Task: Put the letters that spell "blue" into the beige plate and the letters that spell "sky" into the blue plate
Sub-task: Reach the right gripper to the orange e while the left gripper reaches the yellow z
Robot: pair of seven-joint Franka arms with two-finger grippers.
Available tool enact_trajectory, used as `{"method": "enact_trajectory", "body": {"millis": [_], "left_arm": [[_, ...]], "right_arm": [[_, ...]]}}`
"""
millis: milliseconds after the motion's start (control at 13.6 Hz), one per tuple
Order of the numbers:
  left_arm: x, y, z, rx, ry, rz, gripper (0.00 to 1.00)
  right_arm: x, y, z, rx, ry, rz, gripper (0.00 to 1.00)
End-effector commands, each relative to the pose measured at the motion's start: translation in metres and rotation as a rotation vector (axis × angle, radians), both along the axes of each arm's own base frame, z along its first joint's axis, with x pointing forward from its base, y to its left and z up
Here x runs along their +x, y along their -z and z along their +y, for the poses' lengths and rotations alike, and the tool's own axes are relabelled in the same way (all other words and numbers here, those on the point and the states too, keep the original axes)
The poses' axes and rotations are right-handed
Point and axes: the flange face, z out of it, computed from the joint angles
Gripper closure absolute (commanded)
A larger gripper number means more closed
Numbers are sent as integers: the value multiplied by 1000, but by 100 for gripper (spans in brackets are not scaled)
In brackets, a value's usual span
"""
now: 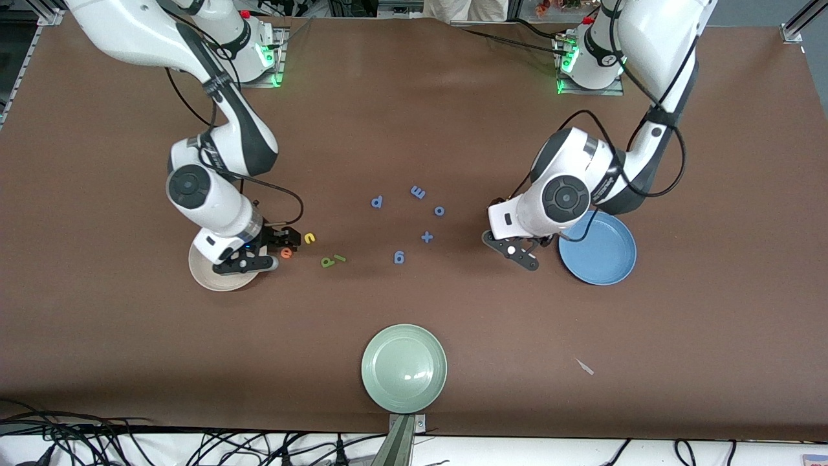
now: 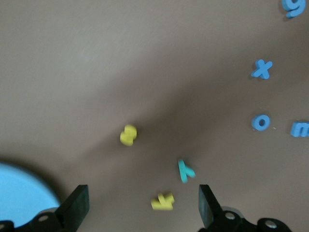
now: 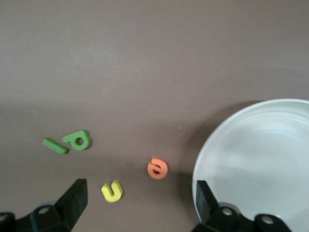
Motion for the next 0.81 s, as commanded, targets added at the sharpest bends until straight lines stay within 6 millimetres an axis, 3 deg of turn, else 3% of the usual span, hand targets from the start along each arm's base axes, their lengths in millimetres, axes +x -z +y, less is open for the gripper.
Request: {"method": "enact_trajectory", "body": {"millis": [0,368,735], "left_arm": [[13,35,9,-35,170,-63,0],[-4,80,5,36,320,-131,0],[-20,98,2,33,331,-138,0]], "right_arm": [[8,14,2,-1,1,-17,2],[9,38,2,20,10,-26,4],[1,56,-4,19,29,-21,8]]}}
